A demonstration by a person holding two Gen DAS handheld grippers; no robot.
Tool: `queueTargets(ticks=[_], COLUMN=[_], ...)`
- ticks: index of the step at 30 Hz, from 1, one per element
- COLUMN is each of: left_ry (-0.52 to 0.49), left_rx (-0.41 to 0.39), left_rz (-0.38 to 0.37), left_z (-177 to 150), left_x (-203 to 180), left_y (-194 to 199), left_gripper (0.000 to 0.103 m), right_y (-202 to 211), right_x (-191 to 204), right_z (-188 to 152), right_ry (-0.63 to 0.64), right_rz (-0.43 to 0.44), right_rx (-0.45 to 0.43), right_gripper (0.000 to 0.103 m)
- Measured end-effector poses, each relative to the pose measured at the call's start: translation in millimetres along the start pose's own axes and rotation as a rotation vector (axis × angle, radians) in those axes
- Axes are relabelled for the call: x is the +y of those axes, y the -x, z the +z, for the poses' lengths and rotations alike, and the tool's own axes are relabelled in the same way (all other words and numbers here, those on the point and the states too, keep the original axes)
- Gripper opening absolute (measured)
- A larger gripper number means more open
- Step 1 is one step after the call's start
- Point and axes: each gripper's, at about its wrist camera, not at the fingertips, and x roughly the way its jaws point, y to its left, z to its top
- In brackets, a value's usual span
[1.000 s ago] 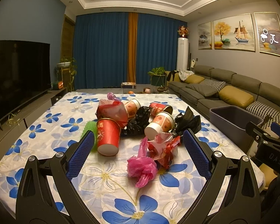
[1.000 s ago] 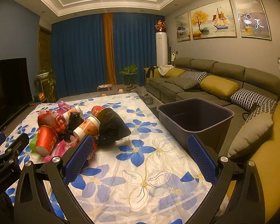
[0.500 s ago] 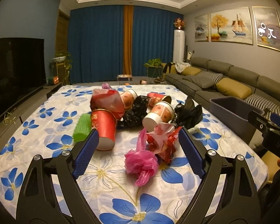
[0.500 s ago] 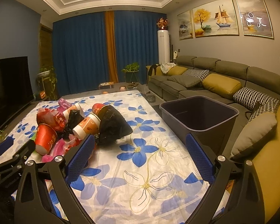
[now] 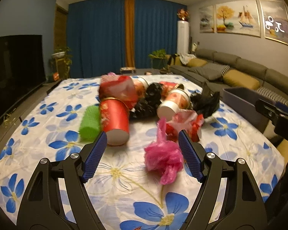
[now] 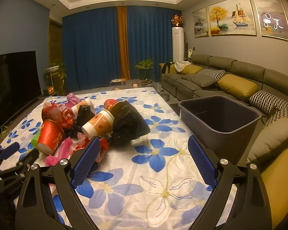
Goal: Collect trash
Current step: 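Grasp the pink plastic bag with the left tool while the right tool grasps the red wrapper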
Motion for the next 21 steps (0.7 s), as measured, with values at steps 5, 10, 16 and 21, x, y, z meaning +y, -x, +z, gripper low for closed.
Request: queueTargets(ticks=[5, 10, 16, 21], left_ry=[-0.035, -0.019, -0.008, -0.019], left_rx=[0.053, 0.128, 0.205, 0.215], left_rz=[-0.045, -0.086, -0.128, -0.167], left_z=[2.1, -2.0, -4.4, -4.9], left_x=[-8.8, -6.9, -2.5, -4.2], left_y=[-18.2, -34.7, -50.1, -53.0], left_gripper=[0.067, 0.050, 0.026, 0.014], right_y=[-6.6, -13.3, -24.9, -35.9], right_x=[7.7, 15.4, 28.5, 40.7], right_z=[0.7, 1.3, 0.2, -1.4], right_ry=[0.016, 0.030, 0.044, 0.055], right_rz=[0.008, 0.017, 0.040, 0.070], right_rx=[0.013, 0.017, 0.036, 0.064], right_gripper=[0.083, 0.083, 0.080, 0.077])
